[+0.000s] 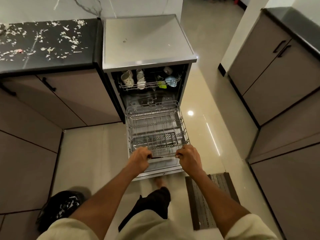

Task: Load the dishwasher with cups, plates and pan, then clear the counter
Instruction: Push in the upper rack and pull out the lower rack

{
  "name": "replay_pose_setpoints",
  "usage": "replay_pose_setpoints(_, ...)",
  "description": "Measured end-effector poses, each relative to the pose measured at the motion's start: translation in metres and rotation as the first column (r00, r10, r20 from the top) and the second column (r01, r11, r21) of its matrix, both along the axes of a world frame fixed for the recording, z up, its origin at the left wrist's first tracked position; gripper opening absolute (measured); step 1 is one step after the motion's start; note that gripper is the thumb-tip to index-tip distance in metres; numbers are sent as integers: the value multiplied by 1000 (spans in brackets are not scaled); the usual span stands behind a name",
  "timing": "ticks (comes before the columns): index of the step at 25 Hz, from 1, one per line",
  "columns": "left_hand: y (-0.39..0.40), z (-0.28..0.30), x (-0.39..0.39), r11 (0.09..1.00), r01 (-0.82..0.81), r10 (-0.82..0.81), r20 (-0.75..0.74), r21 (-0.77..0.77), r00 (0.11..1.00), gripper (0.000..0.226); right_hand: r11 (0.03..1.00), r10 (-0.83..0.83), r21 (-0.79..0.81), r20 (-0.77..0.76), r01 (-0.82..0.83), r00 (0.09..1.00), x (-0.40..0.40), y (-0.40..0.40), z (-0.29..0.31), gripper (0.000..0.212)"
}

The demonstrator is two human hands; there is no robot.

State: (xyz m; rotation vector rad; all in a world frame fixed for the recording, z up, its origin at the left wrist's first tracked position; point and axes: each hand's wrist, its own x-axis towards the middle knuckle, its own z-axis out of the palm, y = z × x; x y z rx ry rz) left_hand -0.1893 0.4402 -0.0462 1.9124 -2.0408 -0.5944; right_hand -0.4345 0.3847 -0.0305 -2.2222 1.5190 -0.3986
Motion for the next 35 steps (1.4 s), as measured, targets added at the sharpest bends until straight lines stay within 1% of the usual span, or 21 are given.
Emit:
replay_pose_setpoints(5,-59,-31,-9,992,-76,76,6,99,997,27,999,14,51,-66,-11,998,-5,-67,-26,19)
replay_pose_setpoints(9,-107,-56,-12,974,-114,116,0,197,993,23,986,59,159,-122,-39,991,-3,-125,-45,23)
replay_pose_setpoints(11,-131,-71,-10,968,-130,133,-3,214,991,24,976,82,212,-148,-49,986,1,-154,-59,24)
replay_pose_setpoints(14,-159,-92,-4,967,-131,149,-65,219,987,27,973,93,221,-116,-65,989,6,-189,-85,25)
replay_pose_setpoints(16,-179,-113,0,959,-143,167,-81,247,983,26,968,98,240,-106,-71,990,12,-212,-115,26)
replay_pose_setpoints(21,-218,-186,8,920,-168,194,-37,353,980,20,941,119,332,-140,-67,983,22,-254,-197,24)
replay_pose_setpoints(23,-230,-217,9,909,-173,198,-28,379,980,21,934,133,350,-156,-71,979,25,-266,-231,24)
replay_pose_setpoints(27,-247,-286,9,855,-209,224,25,475,974,28,922,158,375,-144,-94,977,32,-283,-299,27)
replay_pose_setpoints(32,-268,-358,11,837,-223,251,12,499,968,33,913,197,388,-159,-122,967,38,-301,-360,24)
replay_pose_setpoints(35,-270,-396,11,832,-214,236,22,511,972,32,891,219,439,-200,-112,955,40,-308,-400,24)
